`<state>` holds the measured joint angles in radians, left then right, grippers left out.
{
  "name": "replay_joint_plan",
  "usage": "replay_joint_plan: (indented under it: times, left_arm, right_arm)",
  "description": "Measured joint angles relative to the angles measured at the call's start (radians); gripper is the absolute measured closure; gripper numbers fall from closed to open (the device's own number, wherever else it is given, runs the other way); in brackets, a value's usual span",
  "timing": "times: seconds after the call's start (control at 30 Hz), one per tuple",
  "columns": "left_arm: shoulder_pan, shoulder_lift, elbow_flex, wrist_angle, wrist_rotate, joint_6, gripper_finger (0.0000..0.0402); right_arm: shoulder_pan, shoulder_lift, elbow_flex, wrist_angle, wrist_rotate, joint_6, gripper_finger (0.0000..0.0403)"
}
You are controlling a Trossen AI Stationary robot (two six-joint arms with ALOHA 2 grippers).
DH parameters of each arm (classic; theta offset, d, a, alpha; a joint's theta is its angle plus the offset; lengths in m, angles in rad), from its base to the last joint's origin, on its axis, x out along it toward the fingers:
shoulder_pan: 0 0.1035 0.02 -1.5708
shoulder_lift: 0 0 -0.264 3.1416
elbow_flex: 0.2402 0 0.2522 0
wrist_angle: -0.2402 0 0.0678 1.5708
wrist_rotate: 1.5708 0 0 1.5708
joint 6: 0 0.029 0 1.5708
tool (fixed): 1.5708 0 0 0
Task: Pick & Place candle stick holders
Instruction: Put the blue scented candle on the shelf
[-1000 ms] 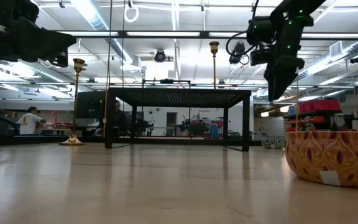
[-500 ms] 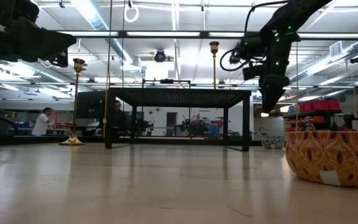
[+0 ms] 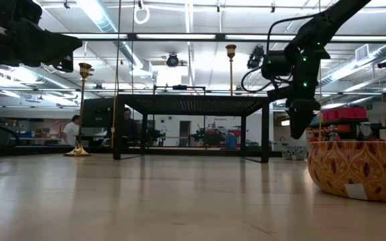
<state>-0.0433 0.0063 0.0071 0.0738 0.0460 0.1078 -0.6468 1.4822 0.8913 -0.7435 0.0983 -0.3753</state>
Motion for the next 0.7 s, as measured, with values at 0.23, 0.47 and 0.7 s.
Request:
replay_joint_plan:
  times: [0.23,0.47,0.7]
  left_arm:
    - [0.000,0.000,0.000,0.000,0.000,0.000,0.0376]
    - [0.000,0.000,0.000,0.000,0.000,0.000,0.0376]
    - [0.000,0.000,0.000,0.000,0.000,0.000,0.0376]
  right_arm:
    - [0.000,0.000,-0.040,0.051,0.034,0.000,0.0135]
    - [0.000,0.000,-0.065,0.072,0.043,0.000,0.0165]
    - [0.001,0.000,-0.074,0.074,0.044,0.009,0.0191]
